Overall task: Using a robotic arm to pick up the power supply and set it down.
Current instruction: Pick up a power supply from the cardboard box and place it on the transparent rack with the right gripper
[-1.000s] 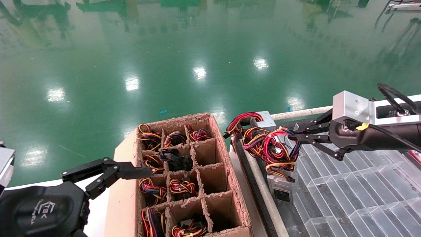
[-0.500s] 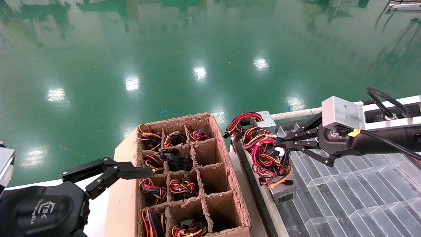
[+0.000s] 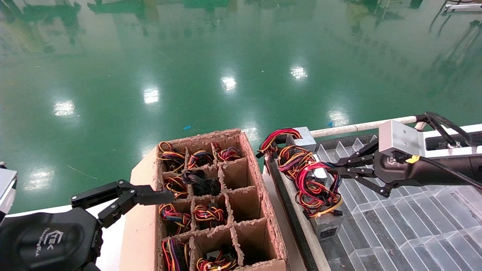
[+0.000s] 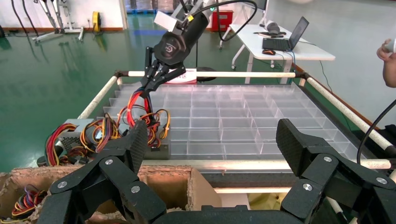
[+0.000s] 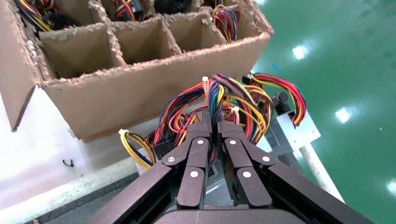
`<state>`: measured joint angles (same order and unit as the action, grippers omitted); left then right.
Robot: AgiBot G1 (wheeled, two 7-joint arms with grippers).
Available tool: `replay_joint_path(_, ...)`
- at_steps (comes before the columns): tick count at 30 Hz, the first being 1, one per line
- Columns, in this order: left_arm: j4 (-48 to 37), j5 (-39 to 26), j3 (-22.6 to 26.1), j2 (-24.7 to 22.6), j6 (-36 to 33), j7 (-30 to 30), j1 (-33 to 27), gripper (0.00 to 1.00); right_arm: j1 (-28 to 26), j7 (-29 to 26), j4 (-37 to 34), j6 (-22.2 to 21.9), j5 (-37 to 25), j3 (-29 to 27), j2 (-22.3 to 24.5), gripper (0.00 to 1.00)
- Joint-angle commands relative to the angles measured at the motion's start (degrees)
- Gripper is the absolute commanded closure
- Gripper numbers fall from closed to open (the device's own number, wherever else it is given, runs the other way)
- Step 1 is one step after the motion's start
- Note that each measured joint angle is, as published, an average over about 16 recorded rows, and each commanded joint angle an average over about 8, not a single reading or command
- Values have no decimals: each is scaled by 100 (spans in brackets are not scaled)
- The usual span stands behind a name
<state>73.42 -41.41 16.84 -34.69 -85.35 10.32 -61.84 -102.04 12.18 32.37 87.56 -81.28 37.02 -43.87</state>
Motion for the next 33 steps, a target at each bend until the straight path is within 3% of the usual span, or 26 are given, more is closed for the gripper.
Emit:
replay_joint_path(1, 0, 0, 1, 0, 0, 0, 0, 0, 7, 98, -144, -12, -4, 2, -3, 100)
replay_joint_path(8, 0, 2, 3, 1, 1, -1, -1, 0, -35, 477, -663, 12, -25, 11, -4, 100)
replay_joint_path(10, 0, 2, 4, 1, 2, -2, -1, 0, -65, 570, -802, 28, -30, 15, -9, 94)
replay_joint_path(16, -1, 4, 6, 2, 3, -3, 0, 0, -145, 745, -1118, 48, -47, 29, -34, 20)
replay_joint_path(18, -1, 4, 6, 2, 3, -3, 0, 0, -160, 767, -1177, 46, -49, 31, -40, 1)
replay_joint_path(33, -2, 5, 7, 3, 4, -3, 0, 0, -161, 748, -1167, 70, -19, 16, -42, 0)
